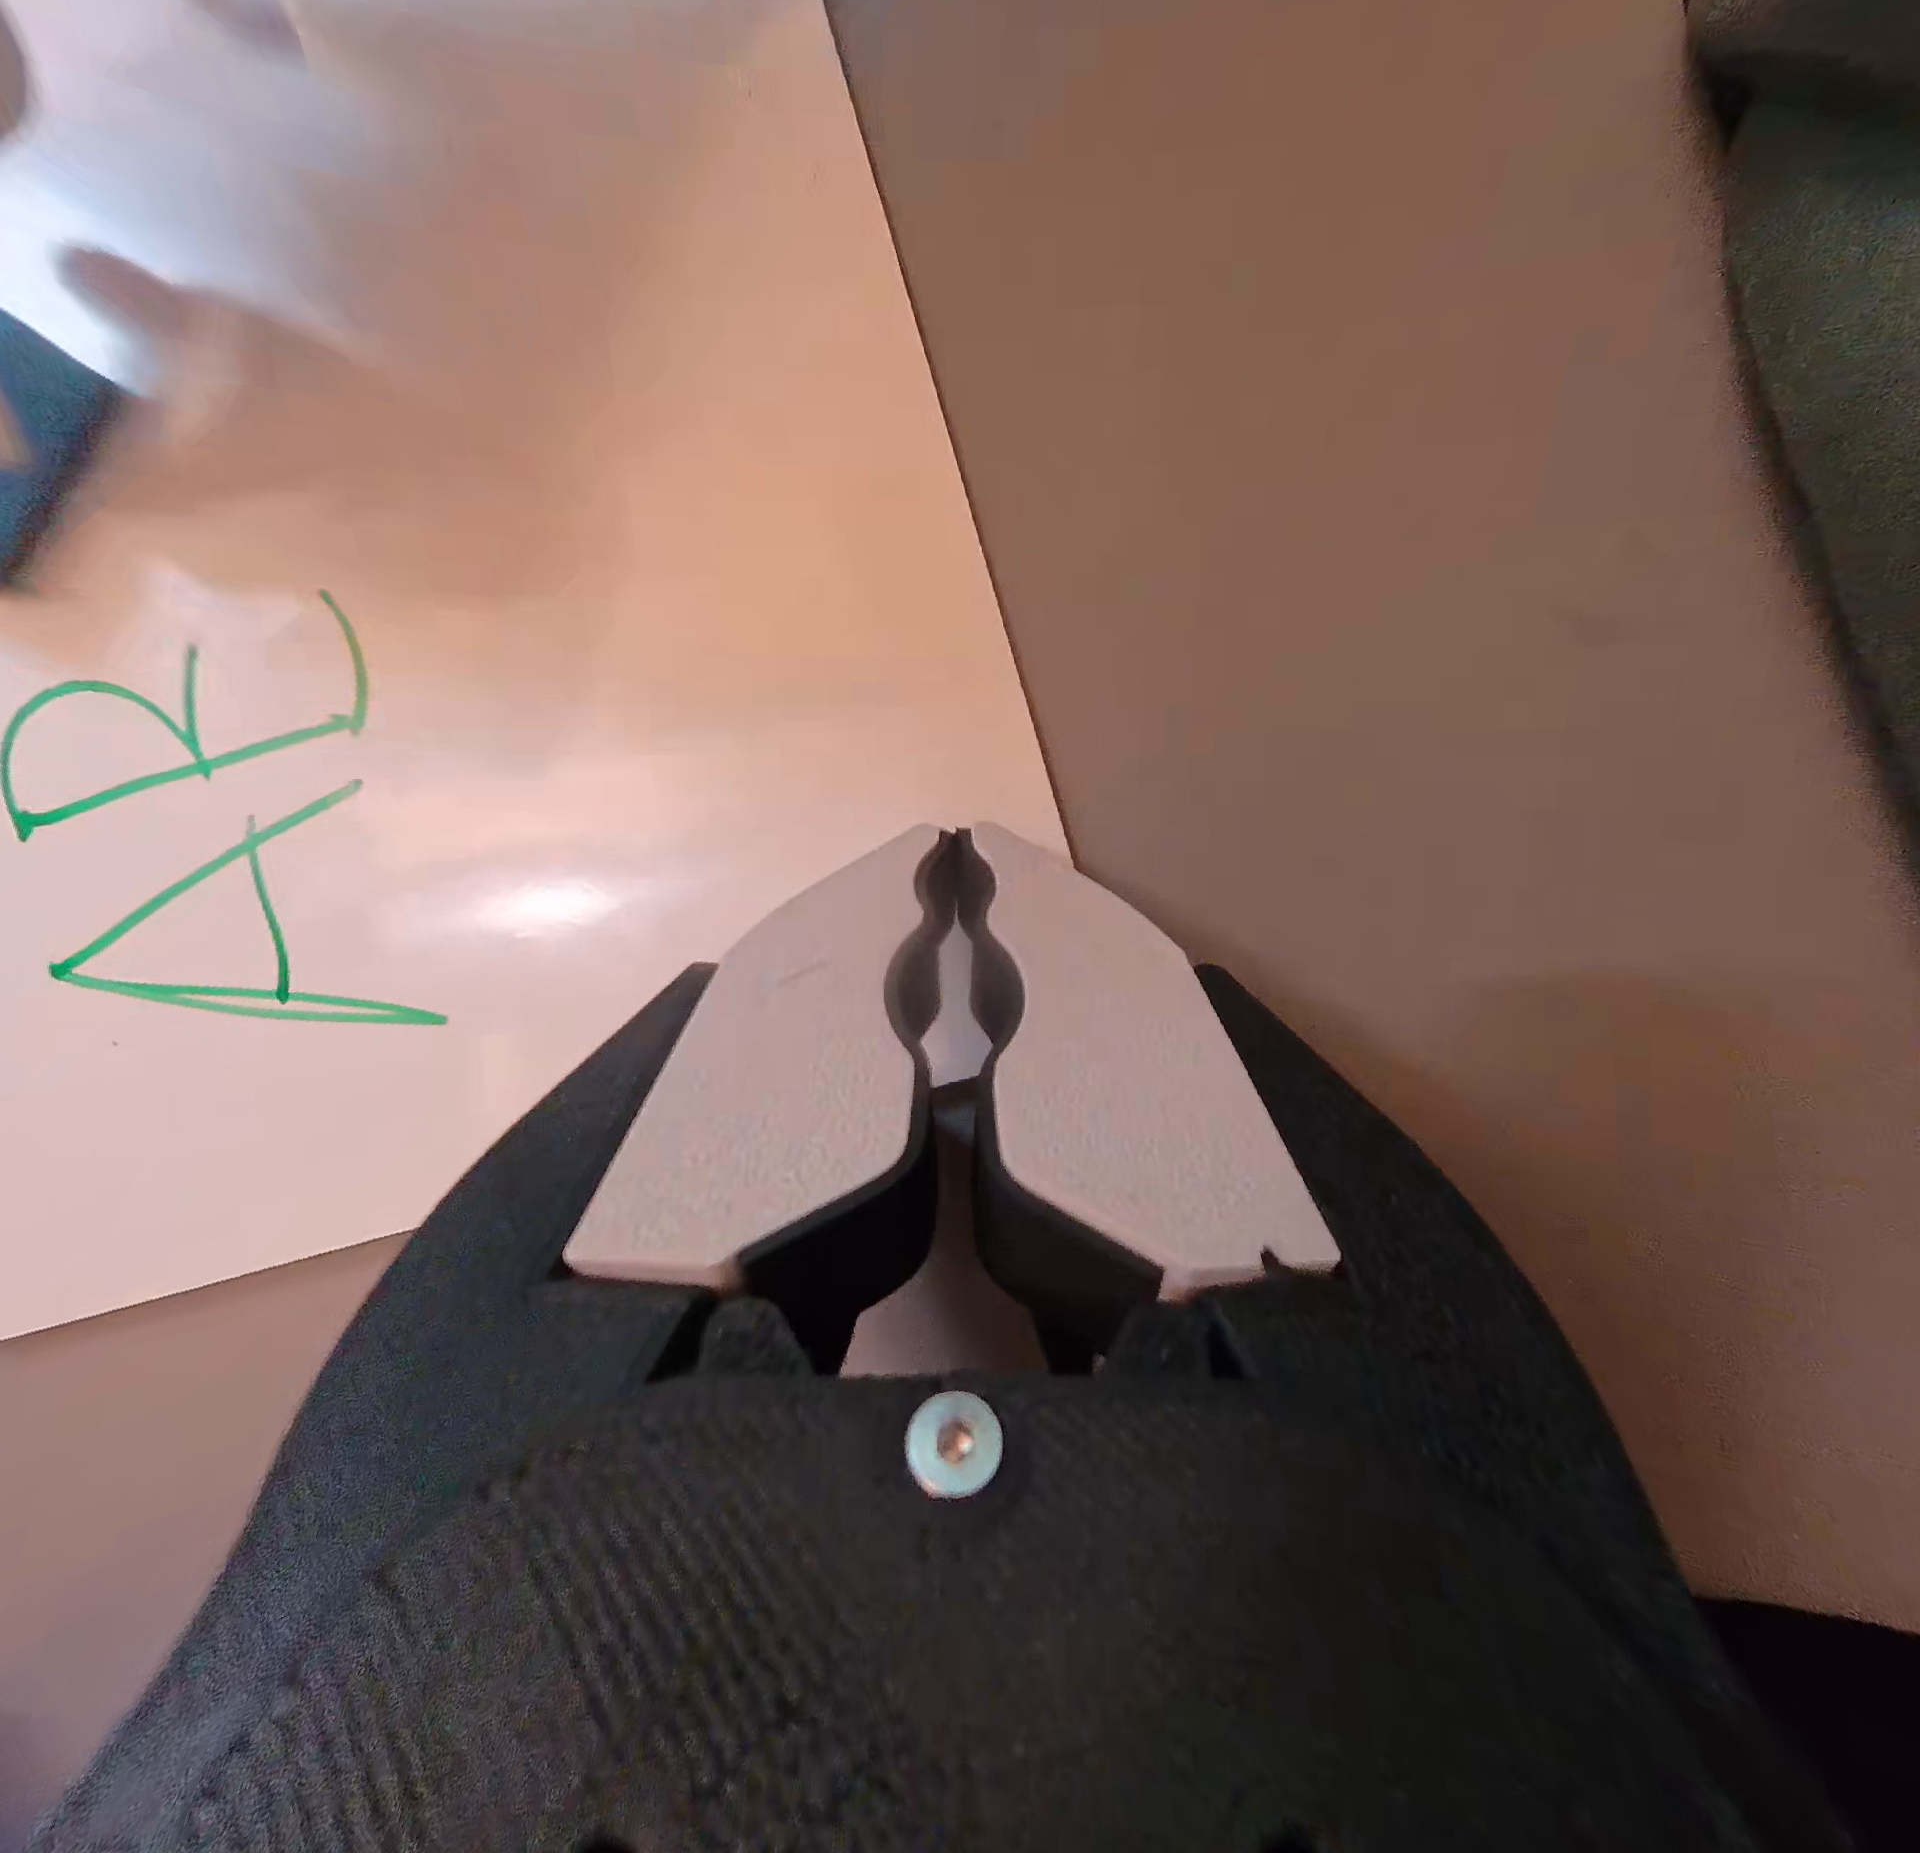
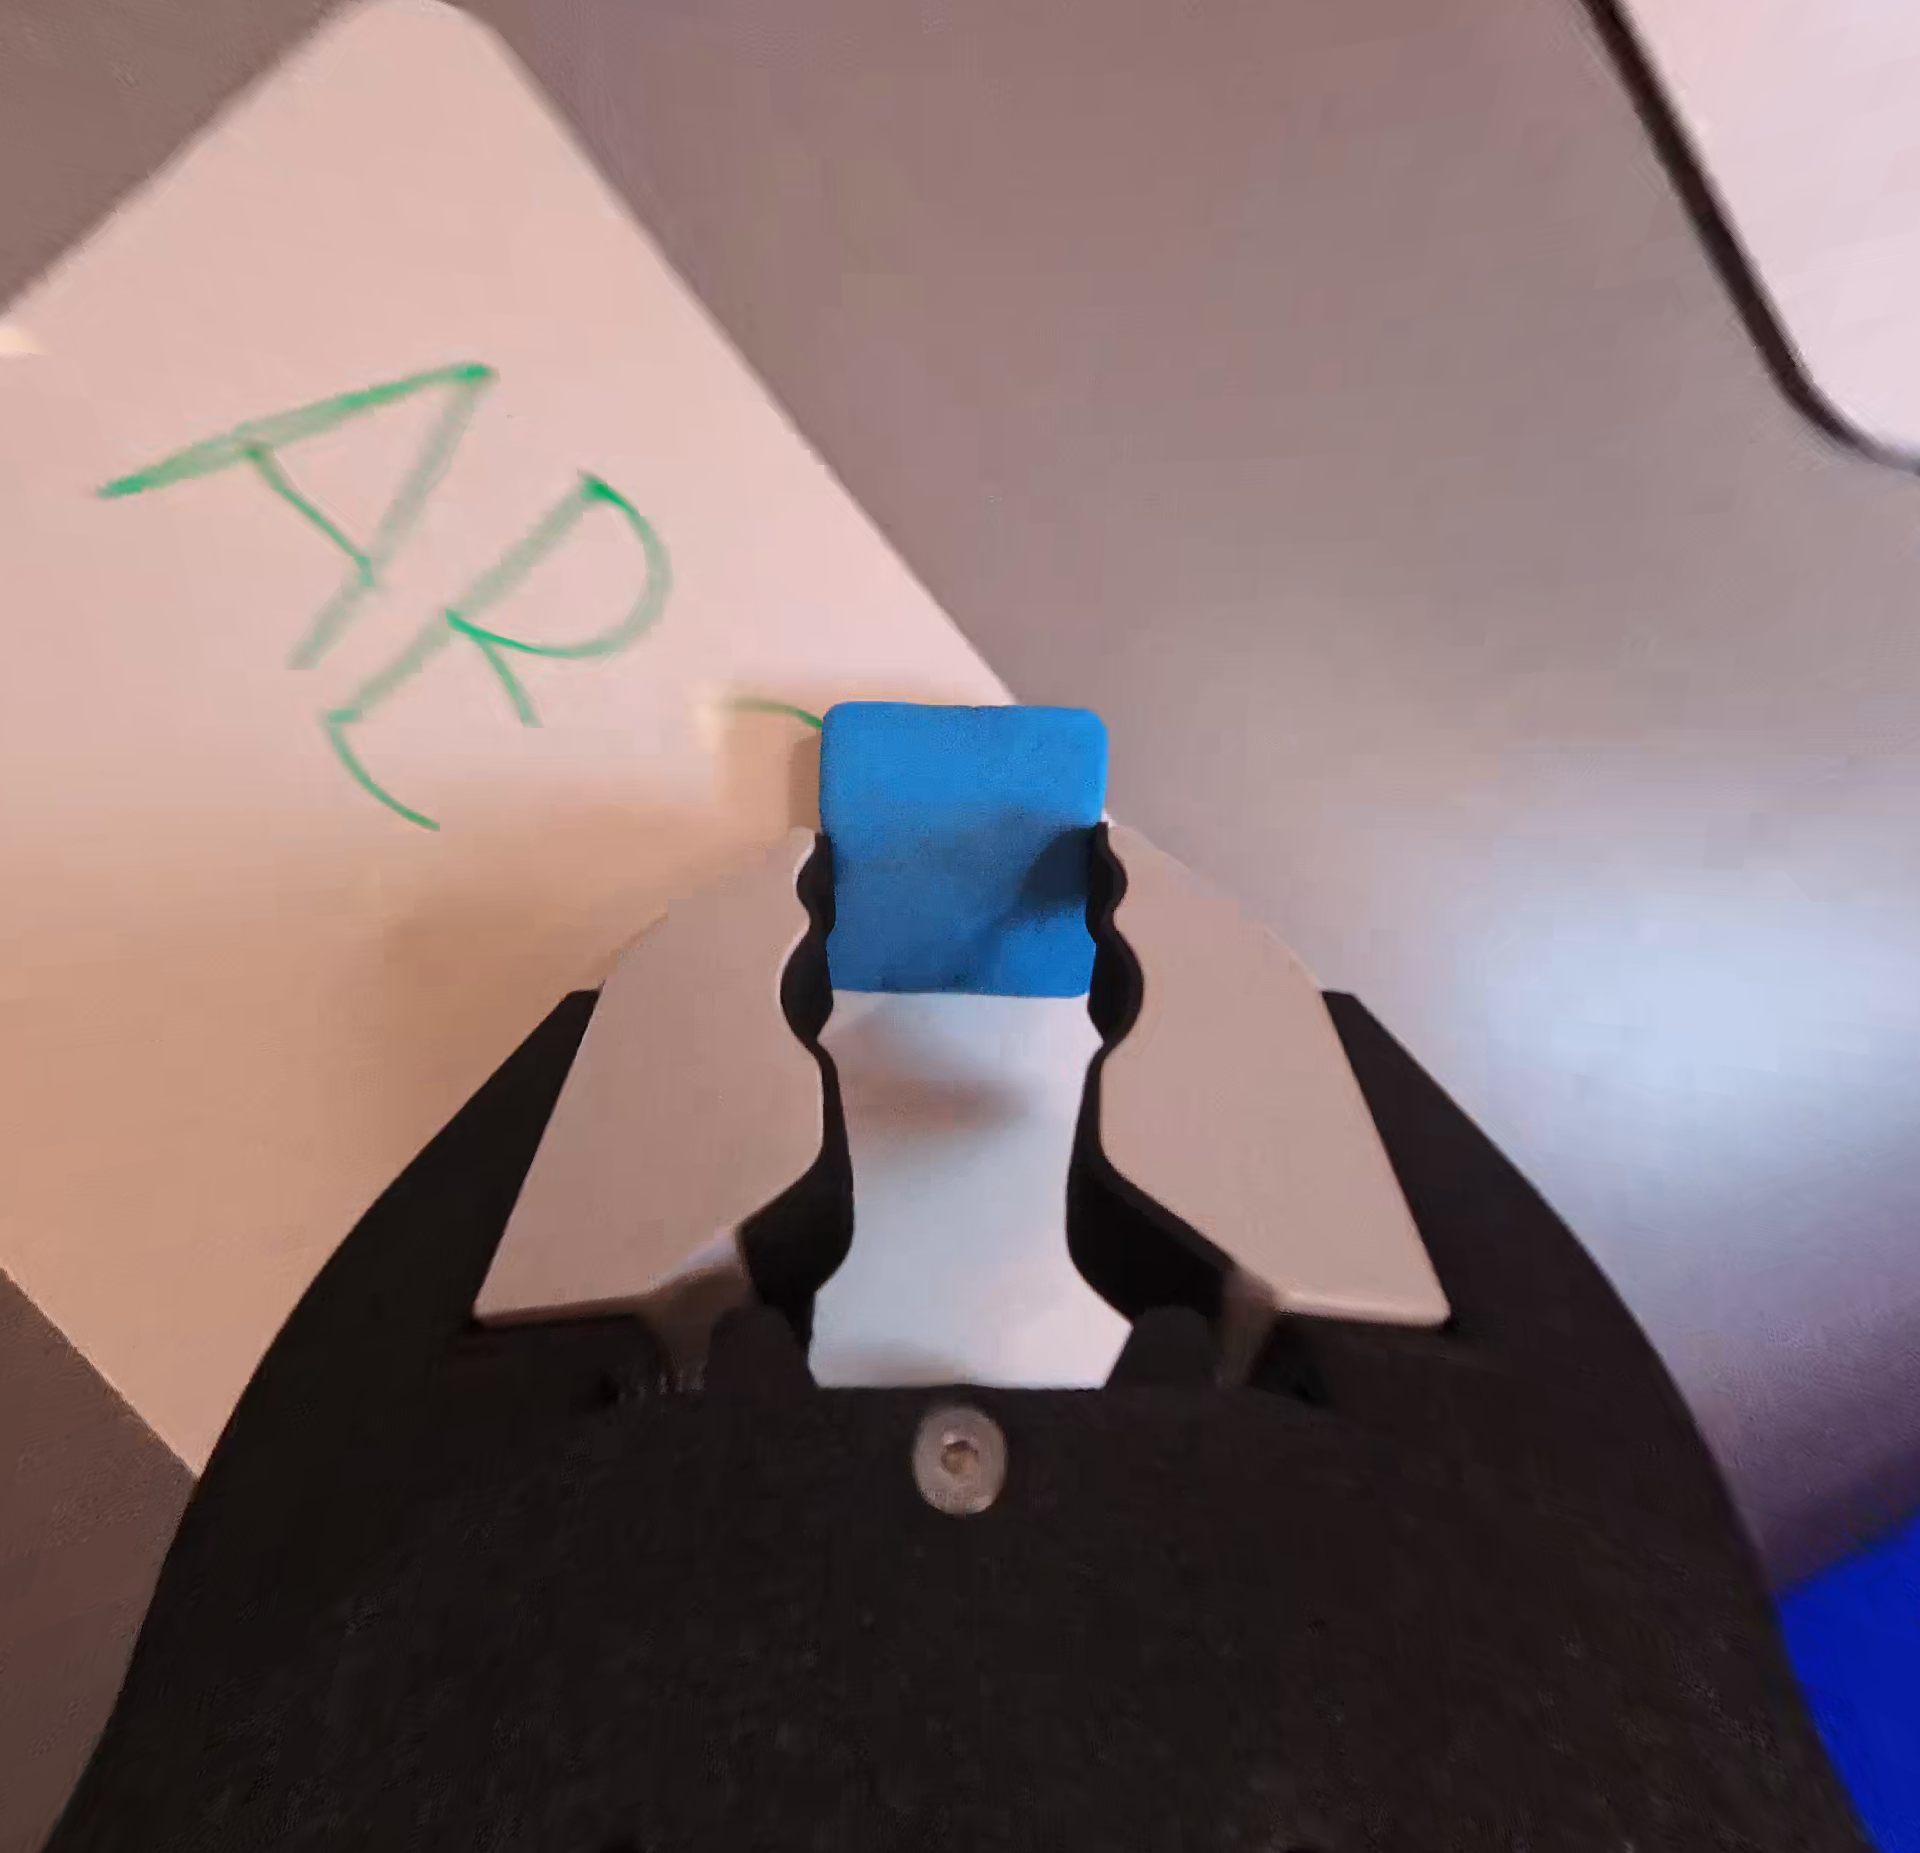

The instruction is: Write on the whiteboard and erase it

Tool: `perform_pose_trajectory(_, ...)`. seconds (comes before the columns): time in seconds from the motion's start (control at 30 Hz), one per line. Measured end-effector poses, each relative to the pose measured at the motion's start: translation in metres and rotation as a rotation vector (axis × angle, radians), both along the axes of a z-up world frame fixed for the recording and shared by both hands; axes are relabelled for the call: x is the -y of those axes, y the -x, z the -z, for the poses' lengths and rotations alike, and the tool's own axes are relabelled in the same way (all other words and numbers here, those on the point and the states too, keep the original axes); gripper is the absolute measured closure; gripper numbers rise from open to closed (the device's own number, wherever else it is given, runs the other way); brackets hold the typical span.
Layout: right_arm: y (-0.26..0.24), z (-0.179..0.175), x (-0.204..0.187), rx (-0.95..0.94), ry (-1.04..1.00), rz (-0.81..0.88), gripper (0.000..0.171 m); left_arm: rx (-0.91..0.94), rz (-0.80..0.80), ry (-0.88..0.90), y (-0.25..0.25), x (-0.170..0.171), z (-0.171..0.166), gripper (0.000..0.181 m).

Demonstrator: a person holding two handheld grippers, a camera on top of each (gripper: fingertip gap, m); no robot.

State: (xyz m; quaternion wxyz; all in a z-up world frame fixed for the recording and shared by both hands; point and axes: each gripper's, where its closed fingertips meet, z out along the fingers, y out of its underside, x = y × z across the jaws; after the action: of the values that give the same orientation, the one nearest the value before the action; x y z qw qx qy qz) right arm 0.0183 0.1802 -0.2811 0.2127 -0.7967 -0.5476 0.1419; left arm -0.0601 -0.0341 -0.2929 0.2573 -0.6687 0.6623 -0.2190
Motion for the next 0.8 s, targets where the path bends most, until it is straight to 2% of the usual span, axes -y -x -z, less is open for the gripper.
perform_pose_trajectory(0.03, -0.016, 0.000, -0.009, 0.006, 0.011, 0.039, 0.124, -0.001, -0.001, -0.004, 0.000, 0.000, 0.000, 0.181)
perform_pose_trajectory(0.1, -0.027, 0.000, 0.010, 0.034, 0.024, -0.016, 0.124, -0.003, -0.002, -0.011, 0.000, 0.001, 0.000, 0.181)
perform_pose_trajectory(0.2, 0.018, 0.000, 0.076, 0.059, 0.023, -0.263, 0.124, -0.002, 0.003, 0.002, 0.000, 0.001, 0.000, 0.181)
perform_pose_trajectory(0.23, 0.034, 0.000, 0.084, 0.064, -0.003, -0.315, 0.124, -0.004, 0.004, 0.006, 0.000, 0.001, 0.000, 0.181)
perform_pose_trajectory(0.27, 0.044, -0.001, 0.076, 0.057, -0.018, -0.308, 0.124, -0.006, 0.004, 0.006, 0.000, 0.001, 0.000, 0.181)
perform_pose_trajectory(0.3, 0.045, 0.000, 0.053, 0.034, -0.013, -0.229, 0.124, -0.007, 0.003, 0.002, 0.000, 0.001, 0.000, 0.181)
perform_pose_trajectory(0.37, 0.019, 0.000, -0.001, -0.017, 0.022, -0.028, 0.124, -0.006, 0.006, 0.004, -0.001, 0.004, 0.000, 0.181)
perform_pose_trajectory(0.4, 0.001, 0.000, -0.012, -0.007, 0.032, 0.014, 0.124, -0.008, 0.006, -0.003, 0.000, 0.004, 0.000, 0.181)
perform_pose_trajectory(0.47, -0.012, 0.000, 0.007, 0.019, 0.040, -0.016, 0.124, -0.012, 0.011, -0.009, 0.000, 0.004, 0.000, 0.181)
perform_pose_trajectory(0.57, 0.029, 0.000, 0.076, 0.041, 0.036, -0.254, 0.124, -0.002, 0.015, 0.015, -0.001, 0.004, 0.000, 0.181)
perform_pose_trajectory(0.6, 0.045, 0.000, 0.084, 0.040, 0.010, -0.306, 0.124, 0.000, 0.016, 0.024, -0.001, 0.004, 0.000, 0.181)
perform_pose_trajectory(0.63, 0.056, 0.000, 0.078, 0.023, 0.006, -0.303, 0.124, -0.001, 0.016, 0.028, -0.001, 0.004, 0.000, 0.181)
perform_pose_trajectory(0.73, 0.032, 0.000, 0.002, -0.031, 0.028, -0.036, 0.124, 0.002, 0.009, 0.021, -0.001, 0.005, 0.000, 0.181)
perform_pose_trajectory(0.8, 0.007, 0.000, 0.000, 0.008, 0.034, -0.021, 0.124, 0.000, 0.006, 0.010, -0.001, 0.005, 0.000, 0.181)
